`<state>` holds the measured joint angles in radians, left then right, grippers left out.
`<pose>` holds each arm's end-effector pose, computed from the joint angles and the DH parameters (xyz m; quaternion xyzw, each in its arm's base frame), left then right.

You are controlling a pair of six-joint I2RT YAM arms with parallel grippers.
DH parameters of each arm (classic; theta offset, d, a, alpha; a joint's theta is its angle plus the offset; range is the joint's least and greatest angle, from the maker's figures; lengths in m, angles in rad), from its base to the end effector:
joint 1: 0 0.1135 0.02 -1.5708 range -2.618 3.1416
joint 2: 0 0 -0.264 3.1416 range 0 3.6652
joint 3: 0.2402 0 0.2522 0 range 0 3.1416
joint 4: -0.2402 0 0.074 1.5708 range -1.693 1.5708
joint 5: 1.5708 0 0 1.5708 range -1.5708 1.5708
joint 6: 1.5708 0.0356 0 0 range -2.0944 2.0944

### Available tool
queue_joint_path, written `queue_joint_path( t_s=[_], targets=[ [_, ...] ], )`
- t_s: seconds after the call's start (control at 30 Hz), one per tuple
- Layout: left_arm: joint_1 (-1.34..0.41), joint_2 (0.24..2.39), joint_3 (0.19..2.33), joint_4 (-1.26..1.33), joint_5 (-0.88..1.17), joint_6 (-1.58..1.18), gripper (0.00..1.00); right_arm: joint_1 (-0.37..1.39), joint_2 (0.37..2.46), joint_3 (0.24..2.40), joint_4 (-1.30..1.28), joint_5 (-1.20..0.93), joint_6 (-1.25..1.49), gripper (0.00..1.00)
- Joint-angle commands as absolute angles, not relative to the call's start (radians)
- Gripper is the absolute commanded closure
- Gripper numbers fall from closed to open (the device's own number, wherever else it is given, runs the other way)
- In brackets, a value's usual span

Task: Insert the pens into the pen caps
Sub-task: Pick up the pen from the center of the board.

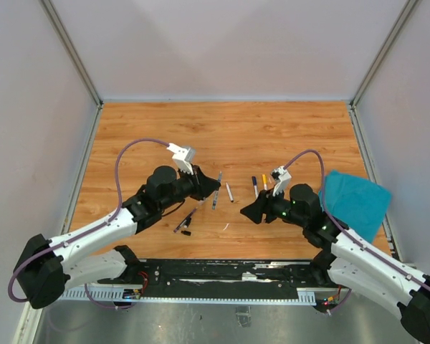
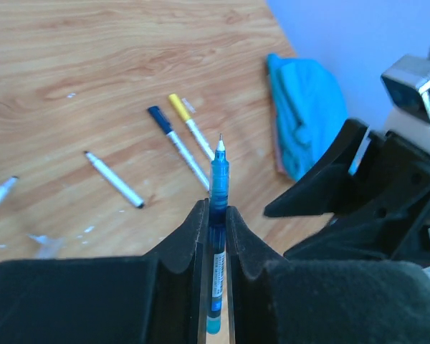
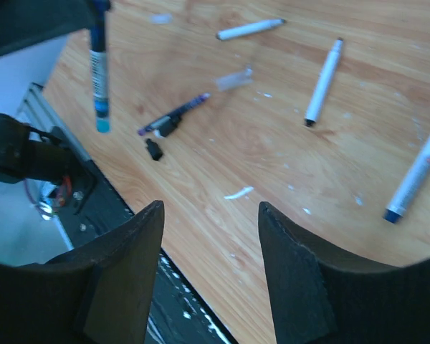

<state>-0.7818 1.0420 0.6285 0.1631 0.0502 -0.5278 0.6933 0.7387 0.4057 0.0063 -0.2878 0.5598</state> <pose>0.1700 -0.1713 0.2708 0.1153 0.7813 -0.3891 0.4742 0.1307 0.1217 0.2332 -0.1370 0.7969 0.4325 0.3988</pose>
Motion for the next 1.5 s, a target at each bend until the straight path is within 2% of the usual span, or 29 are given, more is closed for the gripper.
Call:
queue_joint_path(
  t_s=[0.0,0.17,0.6,0.73,0.97,1.23,1.3,1.4,1.43,1.47],
  targets=[
    [-0.795,1.002,0.541,0.400,0.058,-0.775,1.00,0.797,0.738,0.372,0.344,-0.229,0.667,0.43],
    [-0.802,0.992,0.490,0.497,0.067,-0.847,0.99,0.896,0.769,0.332,0.508,-0.099,0.699,0.41],
    [-0.810,1.020,0.468,0.560,0.095,-0.877,1.00,0.902,0.993,0.312,0.824,-0.165,0.856,0.50],
    [-0.810,1.020,0.465,0.560,0.092,-0.874,1.00,0.908,1.020,0.307,0.861,-0.178,0.885,0.54],
    [-0.810,1.019,0.467,0.554,0.081,-0.868,1.00,0.916,1.036,0.316,0.849,-0.198,0.910,0.68],
    [-0.810,1.011,0.466,0.531,0.052,-0.860,1.00,0.938,1.029,0.310,0.825,-0.205,0.922,0.70],
    [-0.810,1.012,0.466,0.531,0.051,-0.860,1.00,0.941,1.027,0.310,0.823,-0.207,0.924,0.74],
    [-0.810,1.012,0.466,0.529,0.049,-0.861,0.99,0.942,1.028,0.313,0.818,-0.209,0.925,0.87],
    [-0.810,1.011,0.466,0.526,0.053,-0.860,0.94,0.942,1.023,0.317,0.815,-0.202,0.920,0.97],
    [-0.810,1.010,0.466,0.526,0.060,-0.858,0.90,0.942,1.019,0.318,0.811,-0.191,0.918,0.99]
  ],
)
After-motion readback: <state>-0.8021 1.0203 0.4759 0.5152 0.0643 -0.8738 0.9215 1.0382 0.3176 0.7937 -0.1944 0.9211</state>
